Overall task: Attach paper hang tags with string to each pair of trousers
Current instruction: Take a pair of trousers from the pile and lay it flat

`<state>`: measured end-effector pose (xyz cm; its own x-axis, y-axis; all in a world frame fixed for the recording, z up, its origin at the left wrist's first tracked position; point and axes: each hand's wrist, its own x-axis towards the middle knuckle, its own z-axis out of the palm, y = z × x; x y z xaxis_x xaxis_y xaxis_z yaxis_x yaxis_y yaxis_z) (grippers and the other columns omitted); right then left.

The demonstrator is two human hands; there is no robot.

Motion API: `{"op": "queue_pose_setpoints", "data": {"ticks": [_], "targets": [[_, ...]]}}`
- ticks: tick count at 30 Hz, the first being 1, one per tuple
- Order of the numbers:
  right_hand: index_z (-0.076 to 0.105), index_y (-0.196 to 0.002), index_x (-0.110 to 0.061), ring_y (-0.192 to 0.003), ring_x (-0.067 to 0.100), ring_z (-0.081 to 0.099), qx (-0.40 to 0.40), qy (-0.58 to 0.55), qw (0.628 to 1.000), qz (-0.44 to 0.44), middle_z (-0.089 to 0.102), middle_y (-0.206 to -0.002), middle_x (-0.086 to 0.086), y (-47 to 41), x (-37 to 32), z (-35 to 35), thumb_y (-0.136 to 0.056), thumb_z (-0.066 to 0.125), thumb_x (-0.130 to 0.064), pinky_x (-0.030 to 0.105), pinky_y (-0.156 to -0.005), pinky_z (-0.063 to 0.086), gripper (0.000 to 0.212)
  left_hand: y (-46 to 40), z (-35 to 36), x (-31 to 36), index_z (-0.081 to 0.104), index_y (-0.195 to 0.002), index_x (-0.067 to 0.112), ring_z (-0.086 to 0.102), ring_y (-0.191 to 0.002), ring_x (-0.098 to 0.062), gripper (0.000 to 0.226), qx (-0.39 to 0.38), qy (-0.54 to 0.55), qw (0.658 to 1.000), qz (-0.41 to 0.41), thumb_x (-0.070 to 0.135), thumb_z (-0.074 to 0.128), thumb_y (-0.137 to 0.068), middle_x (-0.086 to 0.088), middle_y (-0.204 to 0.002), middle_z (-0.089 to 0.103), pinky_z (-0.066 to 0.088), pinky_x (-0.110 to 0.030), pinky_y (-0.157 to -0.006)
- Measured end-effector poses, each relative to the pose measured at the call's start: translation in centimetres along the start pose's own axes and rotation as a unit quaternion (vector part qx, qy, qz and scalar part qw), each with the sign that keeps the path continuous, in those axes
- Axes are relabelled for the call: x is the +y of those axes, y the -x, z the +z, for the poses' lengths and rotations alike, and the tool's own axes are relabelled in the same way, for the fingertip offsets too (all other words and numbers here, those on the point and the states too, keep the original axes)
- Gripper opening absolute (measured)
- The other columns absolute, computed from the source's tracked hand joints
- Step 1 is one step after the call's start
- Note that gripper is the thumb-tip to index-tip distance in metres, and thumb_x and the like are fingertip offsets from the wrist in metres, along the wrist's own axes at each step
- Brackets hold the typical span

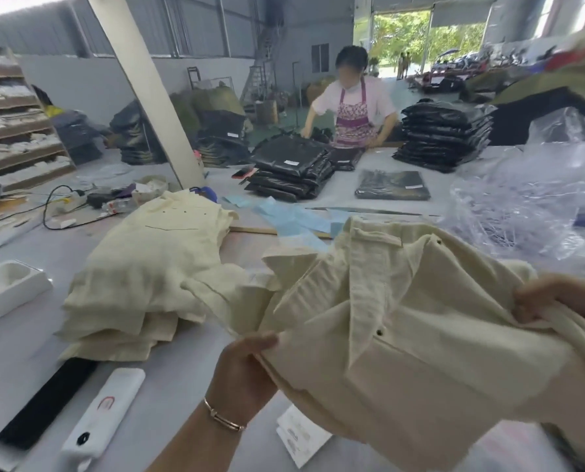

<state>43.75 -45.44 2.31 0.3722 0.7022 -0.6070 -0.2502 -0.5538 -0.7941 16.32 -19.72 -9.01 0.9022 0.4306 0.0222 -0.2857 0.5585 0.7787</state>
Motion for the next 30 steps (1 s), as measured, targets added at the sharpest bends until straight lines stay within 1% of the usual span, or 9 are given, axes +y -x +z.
{"op": "queue_pose_setpoints", "data": {"ticks": [2,5,9,13,17,19,24,27,30], "targets": [[0.067,-0.054,0.007,-0.048,0.032,0.064,0.054,0.023,0.996,0.067,0.064,-0.059,0.025,-0.1,2.5,-2.1,-0.026,0.074,-0.011,0.035,-0.052,0.054,0.034,1.5,-0.5,-3.0,0.078,-0.096,0.018,0.069,-0.098,-0.023,0.056,0.068,-0.032,0.997,0.015,0.042,0.092,-0.046,-0.004,-0.100,0.075,0.055,-0.042,-0.089],[0.072,-0.074,0.000,-0.063,0.028,0.066,0.061,0.182,0.971,0.140,0.069,-0.077,0.021,-2.2,6.8,-3.7,-0.041,0.080,-0.016,0.031,-0.061,0.054,0.037,3.5,-1.6,-7.1,0.071,-0.110,0.005,0.069,-0.096,-0.033,0.044,0.143,0.030,0.985,-0.092,0.023,0.077,-0.070,-0.018,-0.106,0.071,0.056,-0.043,-0.082],[0.048,-0.085,-0.020,-0.099,0.020,0.055,0.190,0.547,0.813,0.064,0.058,-0.113,0.005,-7.3,12.6,-3.0,-0.085,0.064,-0.030,0.024,-0.074,0.046,0.018,6.5,-5.7,-10.7,0.068,-0.086,-0.001,0.058,-0.048,-0.018,0.033,0.318,-0.358,0.856,-0.193,0.006,0.066,-0.053,-0.005,-0.054,0.065,0.046,-0.022,-0.044],[0.048,-0.120,-0.025,-0.115,0.020,0.049,0.274,0.663,0.693,-0.068,0.052,-0.121,-0.001,-10.0,16.8,1.1,-0.088,0.053,-0.036,0.032,-0.088,0.043,0.034,7.8,-6.8,-10.9,0.069,-0.088,0.006,0.064,-0.074,-0.024,0.042,0.288,-0.488,0.811,-0.147,0.012,0.052,-0.051,-0.007,-0.075,0.071,0.052,-0.037,-0.068],[0.057,-0.098,-0.027,-0.091,0.013,0.055,0.206,0.501,0.815,-0.208,0.057,-0.092,-0.011,-10.5,18.8,8.1,-0.086,0.058,-0.041,0.024,-0.071,0.037,0.018,6.5,-7.7,-9.1,0.067,-0.115,0.010,0.068,-0.101,-0.032,0.052,0.265,-0.140,0.948,-0.103,0.007,0.070,-0.063,-0.014,-0.106,0.073,0.056,-0.042,-0.082],[0.051,-0.099,-0.026,-0.078,0.010,0.056,0.179,0.387,0.888,-0.173,0.059,-0.080,-0.009,-10.7,19.2,11.6,-0.083,0.063,-0.052,0.026,-0.066,0.039,0.032,5.2,-7.7,-8.2,0.074,-0.107,0.012,0.070,-0.097,-0.029,0.033,0.288,0.010,0.950,-0.119,0.024,0.063,-0.078,-0.014,-0.108,0.073,0.058,-0.040,-0.077],[0.035,-0.125,-0.016,-0.107,0.025,0.061,0.236,0.375,0.894,-0.059,0.061,-0.113,0.001,-13.1,19.4,16.8,-0.067,0.067,-0.069,0.031,-0.073,0.041,0.085,2.4,-7.1,-6.8,0.067,-0.106,-0.004,0.070,-0.078,-0.027,0.032,0.214,-0.166,0.932,-0.240,0.002,0.061,-0.075,-0.021,-0.098,0.071,0.058,-0.033,-0.068],[0.038,-0.124,-0.014,-0.101,0.027,0.062,0.231,0.341,0.910,-0.041,0.062,-0.110,0.006,-14.1,18.8,17.0,-0.077,0.067,-0.039,0.030,-0.073,0.042,0.062,1.6,-6.9,-5.3,0.065,-0.115,0.000,0.068,-0.090,-0.030,0.063,0.133,-0.174,0.955,-0.202,-0.012,0.047,-0.056,-0.021,-0.109,0.068,0.058,-0.033,-0.070],[0.056,-0.094,-0.015,-0.061,0.019,0.061,0.255,0.169,0.948,-0.089,0.063,-0.075,0.004,-14.1,17.9,15.4,-0.083,0.064,-0.019,0.028,-0.052,0.044,0.014,2.0,-7.7,-4.2,0.070,-0.115,0.004,0.068,-0.096,-0.032,0.074,0.108,-0.141,0.973,-0.149,-0.014,0.045,-0.048,-0.020,-0.110,0.070,0.058,-0.034,-0.072]]}}
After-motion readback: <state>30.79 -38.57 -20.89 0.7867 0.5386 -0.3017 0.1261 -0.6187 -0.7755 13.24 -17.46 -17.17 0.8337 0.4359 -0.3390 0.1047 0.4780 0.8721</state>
